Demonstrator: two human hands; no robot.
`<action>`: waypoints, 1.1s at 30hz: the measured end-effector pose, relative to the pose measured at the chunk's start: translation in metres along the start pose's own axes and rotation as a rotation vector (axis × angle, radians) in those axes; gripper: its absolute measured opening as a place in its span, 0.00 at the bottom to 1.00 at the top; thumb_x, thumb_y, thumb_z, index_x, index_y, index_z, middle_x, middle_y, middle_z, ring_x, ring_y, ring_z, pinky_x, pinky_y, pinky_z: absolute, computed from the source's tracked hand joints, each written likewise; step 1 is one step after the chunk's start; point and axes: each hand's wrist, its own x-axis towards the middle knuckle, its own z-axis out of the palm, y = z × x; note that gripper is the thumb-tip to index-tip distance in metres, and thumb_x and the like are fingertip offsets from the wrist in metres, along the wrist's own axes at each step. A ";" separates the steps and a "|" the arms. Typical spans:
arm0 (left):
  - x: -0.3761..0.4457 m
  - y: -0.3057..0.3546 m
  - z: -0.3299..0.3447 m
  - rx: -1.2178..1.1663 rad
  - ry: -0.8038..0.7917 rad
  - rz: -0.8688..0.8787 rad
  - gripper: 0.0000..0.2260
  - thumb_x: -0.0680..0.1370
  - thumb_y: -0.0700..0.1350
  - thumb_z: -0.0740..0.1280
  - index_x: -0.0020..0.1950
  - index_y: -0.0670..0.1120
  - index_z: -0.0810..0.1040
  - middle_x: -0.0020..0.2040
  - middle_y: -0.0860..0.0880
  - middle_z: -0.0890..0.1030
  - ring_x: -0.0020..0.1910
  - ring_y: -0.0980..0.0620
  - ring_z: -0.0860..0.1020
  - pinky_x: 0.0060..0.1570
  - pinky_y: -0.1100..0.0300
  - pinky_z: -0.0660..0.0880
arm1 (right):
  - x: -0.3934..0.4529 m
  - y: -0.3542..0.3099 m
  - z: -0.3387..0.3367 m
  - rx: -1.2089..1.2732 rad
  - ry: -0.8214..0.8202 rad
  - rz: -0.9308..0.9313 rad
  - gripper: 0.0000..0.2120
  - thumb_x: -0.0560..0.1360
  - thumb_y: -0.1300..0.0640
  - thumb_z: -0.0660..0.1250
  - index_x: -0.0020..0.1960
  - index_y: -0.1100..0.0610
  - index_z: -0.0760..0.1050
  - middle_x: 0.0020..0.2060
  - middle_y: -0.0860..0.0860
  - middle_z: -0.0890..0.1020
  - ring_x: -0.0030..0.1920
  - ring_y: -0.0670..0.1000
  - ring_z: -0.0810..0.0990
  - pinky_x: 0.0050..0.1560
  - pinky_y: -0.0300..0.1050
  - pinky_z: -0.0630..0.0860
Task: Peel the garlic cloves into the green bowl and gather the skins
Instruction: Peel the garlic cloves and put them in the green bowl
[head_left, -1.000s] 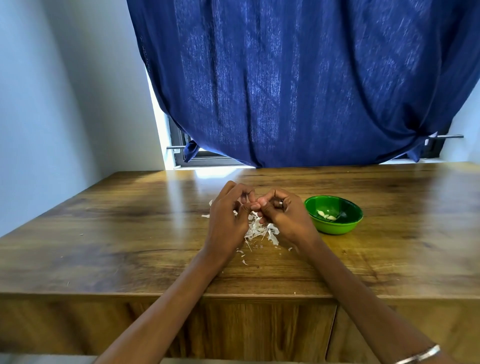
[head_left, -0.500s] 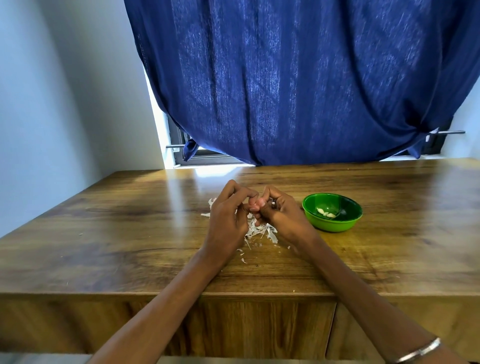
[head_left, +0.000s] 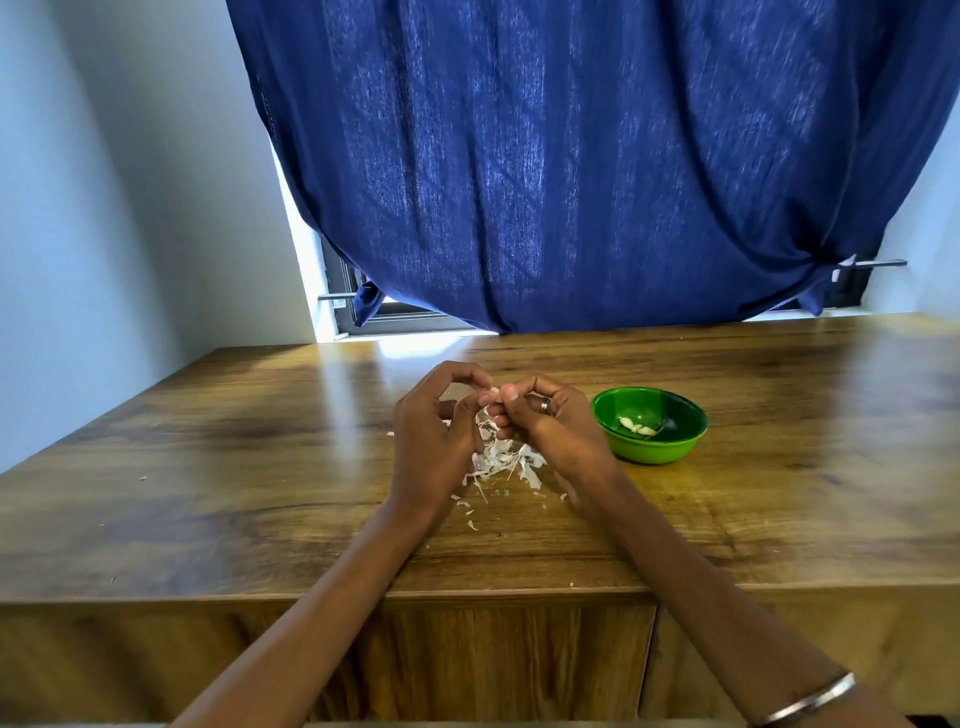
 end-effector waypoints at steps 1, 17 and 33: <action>0.000 0.000 0.000 -0.002 -0.007 -0.004 0.08 0.79 0.32 0.68 0.49 0.44 0.80 0.37 0.53 0.80 0.22 0.54 0.77 0.21 0.60 0.72 | 0.000 0.001 -0.001 -0.008 0.004 0.009 0.07 0.80 0.63 0.66 0.51 0.67 0.80 0.38 0.50 0.86 0.37 0.44 0.82 0.40 0.37 0.80; -0.001 -0.002 -0.001 -0.061 -0.134 -0.112 0.10 0.79 0.33 0.69 0.47 0.49 0.76 0.36 0.52 0.76 0.26 0.57 0.74 0.25 0.67 0.70 | 0.002 0.005 -0.003 -0.314 0.030 -0.085 0.03 0.74 0.63 0.75 0.47 0.59 0.84 0.42 0.51 0.87 0.37 0.43 0.84 0.40 0.36 0.80; 0.001 -0.012 0.006 0.015 -0.104 -0.054 0.17 0.79 0.30 0.67 0.44 0.53 0.78 0.39 0.53 0.71 0.26 0.46 0.76 0.21 0.47 0.76 | 0.001 0.011 0.000 -0.480 0.044 -0.142 0.04 0.78 0.63 0.70 0.45 0.57 0.80 0.40 0.45 0.85 0.33 0.45 0.82 0.36 0.41 0.81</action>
